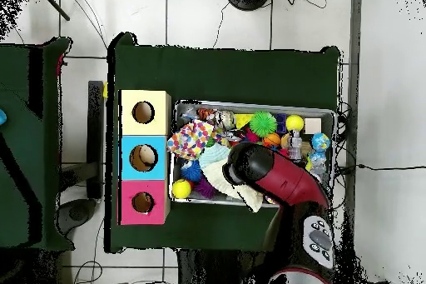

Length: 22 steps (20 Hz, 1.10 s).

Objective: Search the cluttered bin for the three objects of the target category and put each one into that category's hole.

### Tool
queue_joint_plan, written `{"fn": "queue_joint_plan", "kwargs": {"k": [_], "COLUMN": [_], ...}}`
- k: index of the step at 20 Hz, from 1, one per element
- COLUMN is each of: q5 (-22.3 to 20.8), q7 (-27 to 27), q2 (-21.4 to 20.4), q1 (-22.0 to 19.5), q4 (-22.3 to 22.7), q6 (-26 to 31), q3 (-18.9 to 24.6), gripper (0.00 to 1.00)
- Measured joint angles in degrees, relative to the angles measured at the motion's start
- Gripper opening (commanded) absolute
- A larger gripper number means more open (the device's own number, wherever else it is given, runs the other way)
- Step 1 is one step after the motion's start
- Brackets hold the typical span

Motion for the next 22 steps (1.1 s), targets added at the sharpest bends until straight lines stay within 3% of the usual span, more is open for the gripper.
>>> {"fn": "queue_joint_plan", "kwargs": {"k": [7,17,22], "q5": [4.7,4.3,2.0], "q7": [0.5,0.5,0.5], "q2": [1.8,8.5,8.6], "q1": [0.0,-0.1,-0.2], "q4": [3.4,5.2,5.1], "q6": [-7.8,-25.6,-26.8], "q3": [2.4,3.8,3.7], "gripper": [1.0,1.0,1.0]}}
